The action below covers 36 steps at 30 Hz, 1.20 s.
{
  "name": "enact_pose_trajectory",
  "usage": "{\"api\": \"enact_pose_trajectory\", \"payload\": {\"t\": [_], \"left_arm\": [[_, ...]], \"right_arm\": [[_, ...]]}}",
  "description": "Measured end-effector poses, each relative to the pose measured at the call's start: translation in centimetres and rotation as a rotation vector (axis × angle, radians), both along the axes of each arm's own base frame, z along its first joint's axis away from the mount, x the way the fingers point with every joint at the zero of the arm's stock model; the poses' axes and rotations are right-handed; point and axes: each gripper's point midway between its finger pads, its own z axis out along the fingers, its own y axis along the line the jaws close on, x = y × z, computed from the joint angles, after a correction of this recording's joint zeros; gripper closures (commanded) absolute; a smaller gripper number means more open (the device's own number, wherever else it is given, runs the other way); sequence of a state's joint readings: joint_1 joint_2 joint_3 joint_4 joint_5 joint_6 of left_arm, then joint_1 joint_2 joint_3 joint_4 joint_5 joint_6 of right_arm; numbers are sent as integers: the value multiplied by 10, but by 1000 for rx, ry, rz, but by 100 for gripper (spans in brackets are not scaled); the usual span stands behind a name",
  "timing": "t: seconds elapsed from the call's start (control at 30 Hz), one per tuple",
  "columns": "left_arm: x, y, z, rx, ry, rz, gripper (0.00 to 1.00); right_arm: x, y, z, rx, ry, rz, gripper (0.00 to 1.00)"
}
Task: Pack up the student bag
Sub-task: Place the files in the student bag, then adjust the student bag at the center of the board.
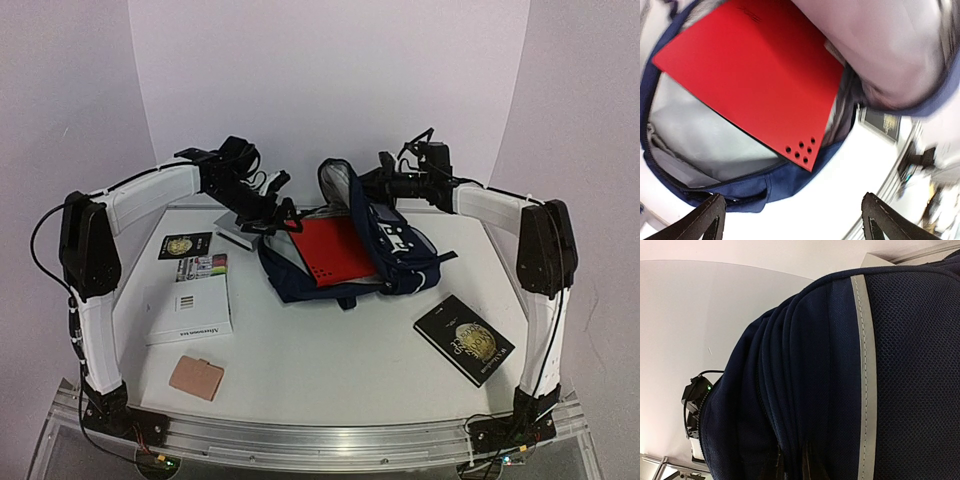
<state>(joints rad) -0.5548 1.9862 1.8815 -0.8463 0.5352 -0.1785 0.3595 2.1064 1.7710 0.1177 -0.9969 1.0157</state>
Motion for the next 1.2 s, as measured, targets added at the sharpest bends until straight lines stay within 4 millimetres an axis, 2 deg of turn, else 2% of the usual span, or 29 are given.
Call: {"api": "enact_pose_trajectory", "payload": {"t": [0.17, 0.37, 0.6, 0.67, 0.83, 0.9, 1.0, 1.1, 1.2], "left_arm": [[-19, -9, -13, 34, -95, -182, 10], [-26, -30, -25, 57, -176, -356, 12], [-45, -43, -75, 142, -140, -487, 13], [-51, -45, -82, 162, -141, -511, 18], [-65, -51, -88, 190, -146, -558, 46], [-70, -55, -89, 200, -161, -583, 51], [-80, -59, -94, 216, -156, -608, 38], [-86, -60, -96, 237, -154, -618, 33], [-84, -59, -97, 263, -168, -611, 28]], "right_arm": [[-1, 0, 1, 4, 6, 3, 100], [-2, 0, 1, 8, 17, 7, 100], [-3, 0, 2, 14, 33, 7, 100], [-4, -1, 2, 16, 38, 8, 100], [-5, 0, 3, 22, 52, 16, 100], [-6, 0, 3, 26, 59, 20, 100], [-7, 0, 3, 29, 62, 26, 100], [-8, -1, 3, 31, 64, 32, 100], [-9, -1, 3, 32, 66, 37, 100]]}}
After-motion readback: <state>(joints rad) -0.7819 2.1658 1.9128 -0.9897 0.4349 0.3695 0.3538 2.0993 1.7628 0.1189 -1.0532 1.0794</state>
